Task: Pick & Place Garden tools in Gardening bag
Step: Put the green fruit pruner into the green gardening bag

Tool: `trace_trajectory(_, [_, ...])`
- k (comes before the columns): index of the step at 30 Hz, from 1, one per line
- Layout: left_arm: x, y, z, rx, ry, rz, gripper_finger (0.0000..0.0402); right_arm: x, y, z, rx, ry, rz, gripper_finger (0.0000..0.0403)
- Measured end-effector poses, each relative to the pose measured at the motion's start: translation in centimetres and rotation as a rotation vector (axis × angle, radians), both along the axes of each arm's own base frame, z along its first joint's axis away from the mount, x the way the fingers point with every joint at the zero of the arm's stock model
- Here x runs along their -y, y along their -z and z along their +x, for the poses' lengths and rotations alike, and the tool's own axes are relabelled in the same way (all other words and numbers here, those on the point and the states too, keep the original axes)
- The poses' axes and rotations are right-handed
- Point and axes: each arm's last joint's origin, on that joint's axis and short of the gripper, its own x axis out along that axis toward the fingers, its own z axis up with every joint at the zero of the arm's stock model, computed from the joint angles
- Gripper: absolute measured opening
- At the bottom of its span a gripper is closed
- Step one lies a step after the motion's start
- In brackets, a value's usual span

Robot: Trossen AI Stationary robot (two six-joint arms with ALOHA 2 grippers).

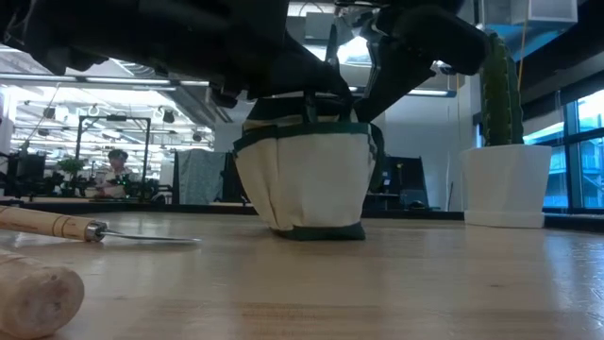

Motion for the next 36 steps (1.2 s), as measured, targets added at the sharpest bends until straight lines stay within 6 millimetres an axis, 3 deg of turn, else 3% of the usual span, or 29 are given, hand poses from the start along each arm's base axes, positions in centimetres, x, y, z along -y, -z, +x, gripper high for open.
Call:
trace_trajectory(26, [-1.3, 1.1, 0.5, -0.090, 0.000, -0.030, 0.0010, 0.3, 0.1, -0.6, -0.025, 0.052, -0.046, 0.0000])
trace_trajectory(36, [-0.5, 1.7, -0.3, -0.140, -0.067, 0.066, 0.0085, 0.0, 0.1, -0.3, -0.022, 0.014, 0.000, 0.0006])
